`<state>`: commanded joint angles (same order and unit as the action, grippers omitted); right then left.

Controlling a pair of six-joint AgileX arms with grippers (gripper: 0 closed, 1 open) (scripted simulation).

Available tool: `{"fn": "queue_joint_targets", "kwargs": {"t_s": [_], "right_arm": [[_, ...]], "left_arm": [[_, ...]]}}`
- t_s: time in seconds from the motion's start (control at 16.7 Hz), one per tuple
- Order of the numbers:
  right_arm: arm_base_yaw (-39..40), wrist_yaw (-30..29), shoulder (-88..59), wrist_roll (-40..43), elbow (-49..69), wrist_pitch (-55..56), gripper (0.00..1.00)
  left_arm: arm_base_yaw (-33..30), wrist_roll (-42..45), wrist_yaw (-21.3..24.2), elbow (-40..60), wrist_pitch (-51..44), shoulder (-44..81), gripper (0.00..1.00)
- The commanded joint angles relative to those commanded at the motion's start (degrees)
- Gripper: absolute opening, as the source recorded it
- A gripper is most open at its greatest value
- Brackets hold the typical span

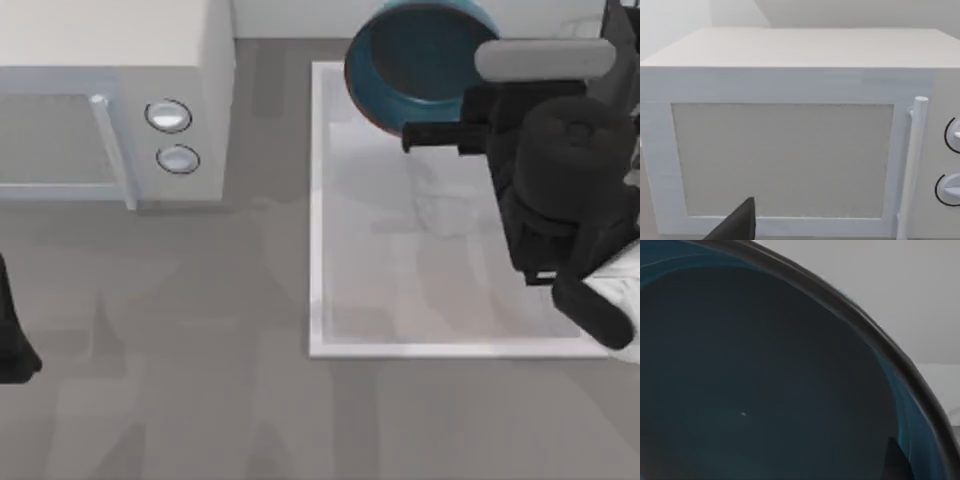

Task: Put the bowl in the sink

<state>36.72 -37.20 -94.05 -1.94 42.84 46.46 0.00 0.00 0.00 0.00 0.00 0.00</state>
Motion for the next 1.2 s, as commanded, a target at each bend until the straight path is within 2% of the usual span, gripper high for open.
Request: {"fn": "queue_joint_targets", "kwargs": {"t_s": [0.18,0.66,0.84,1.2], "right_arm": [[0.5,-1.5,2.2,0.8,-2.2,3.9,0.00],[0.6,-1.4,-0.1,0.7,-2.2,6.1,0.00],[1.0,-1.6,-7.3,0.7,-3.1,13.7,0.00],[0.8,-2.1,-26.3,1.0,-6.4,37.6,0.00]], "left_arm": [[0.0,0.0,0.0,0.0,0.0,0.0,1.00],[0.0,0.0,0.0,0.0,0.0,0.0,1.00],[0.0,0.0,0.0,0.0,0.0,0.0,1.00],[0.0,0.0,0.0,0.0,0.0,0.0,1.00]]}}
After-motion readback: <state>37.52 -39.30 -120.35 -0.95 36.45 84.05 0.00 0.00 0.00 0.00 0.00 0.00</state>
